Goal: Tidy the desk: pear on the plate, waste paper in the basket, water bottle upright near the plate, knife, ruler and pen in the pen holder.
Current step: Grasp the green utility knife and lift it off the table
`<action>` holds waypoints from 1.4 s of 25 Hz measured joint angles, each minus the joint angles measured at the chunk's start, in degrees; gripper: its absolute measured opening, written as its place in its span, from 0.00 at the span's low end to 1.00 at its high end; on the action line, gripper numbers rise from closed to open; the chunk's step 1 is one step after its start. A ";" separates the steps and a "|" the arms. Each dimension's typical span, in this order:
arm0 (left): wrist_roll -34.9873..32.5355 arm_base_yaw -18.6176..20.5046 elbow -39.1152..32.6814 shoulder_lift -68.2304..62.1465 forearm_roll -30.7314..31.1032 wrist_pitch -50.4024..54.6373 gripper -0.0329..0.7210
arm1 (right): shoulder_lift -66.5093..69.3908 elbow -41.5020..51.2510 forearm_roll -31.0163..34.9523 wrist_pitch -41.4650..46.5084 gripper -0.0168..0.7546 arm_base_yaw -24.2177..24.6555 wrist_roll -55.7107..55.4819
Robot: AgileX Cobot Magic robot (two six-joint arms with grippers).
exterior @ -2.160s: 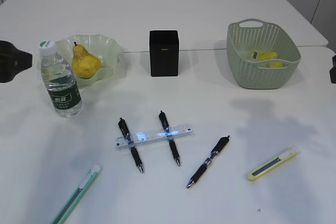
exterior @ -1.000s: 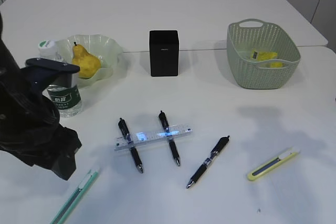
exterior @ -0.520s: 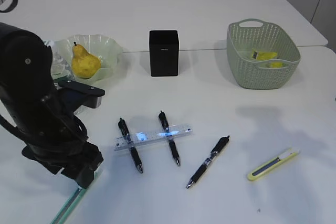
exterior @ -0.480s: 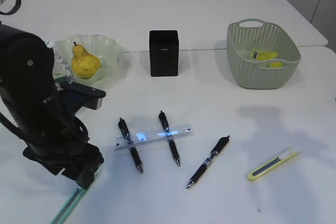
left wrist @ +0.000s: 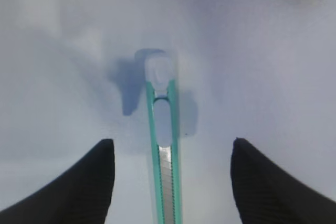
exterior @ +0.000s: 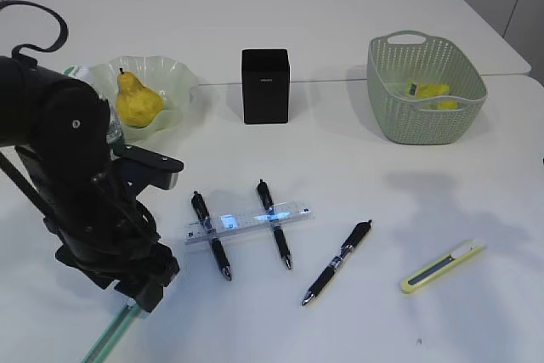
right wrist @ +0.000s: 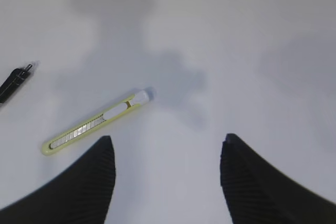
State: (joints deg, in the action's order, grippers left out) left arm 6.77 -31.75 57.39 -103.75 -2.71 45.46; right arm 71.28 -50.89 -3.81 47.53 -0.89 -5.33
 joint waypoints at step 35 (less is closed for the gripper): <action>-0.40 0.00 0.24 -3.44 0.00 -1.36 0.61 | 0.00 0.00 -0.10 -0.21 0.66 0.00 0.00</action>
State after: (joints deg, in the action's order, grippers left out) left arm 6.36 -31.75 57.64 -107.20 -2.71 44.09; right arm 71.28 -50.89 -3.91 47.32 -0.89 -5.33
